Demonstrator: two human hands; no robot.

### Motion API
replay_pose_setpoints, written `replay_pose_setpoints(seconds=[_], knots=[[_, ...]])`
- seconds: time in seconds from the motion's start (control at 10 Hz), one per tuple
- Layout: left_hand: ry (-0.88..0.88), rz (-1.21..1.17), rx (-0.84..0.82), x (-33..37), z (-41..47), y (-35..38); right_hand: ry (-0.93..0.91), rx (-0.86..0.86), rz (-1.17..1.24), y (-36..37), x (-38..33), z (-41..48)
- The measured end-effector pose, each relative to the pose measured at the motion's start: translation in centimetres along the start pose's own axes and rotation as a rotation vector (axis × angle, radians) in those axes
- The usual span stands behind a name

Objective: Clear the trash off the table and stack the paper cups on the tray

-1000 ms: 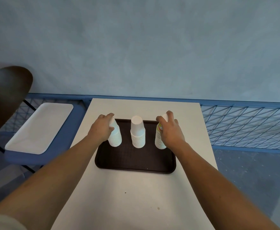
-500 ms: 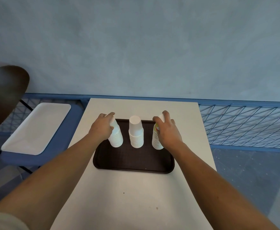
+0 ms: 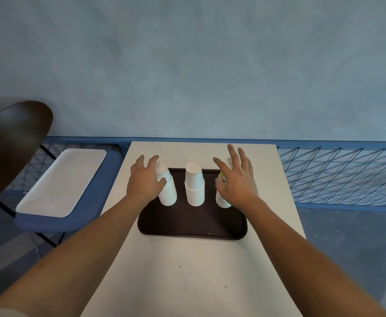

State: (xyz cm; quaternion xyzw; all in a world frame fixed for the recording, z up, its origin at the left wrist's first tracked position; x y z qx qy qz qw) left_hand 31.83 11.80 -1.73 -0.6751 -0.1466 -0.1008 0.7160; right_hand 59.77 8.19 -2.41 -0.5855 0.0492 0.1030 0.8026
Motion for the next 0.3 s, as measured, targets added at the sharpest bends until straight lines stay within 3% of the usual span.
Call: replay_pose_setpoints(seconds=[0.3], knots=[[0.135, 0.011, 0.104, -3.8, -3.8, -4.7, -0.122, 0.254, 0.138, -3.0, -7.3, -5.7]])
Point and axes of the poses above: each hand's wrist, its own z-axis towards the middle knuckle, its own y-axis out of the palm, x = y × z, the point moved 5 cm from there along z, towards the middle knuckle, and after that the axes turned 4 degrees about x, right-handed, at the moved point
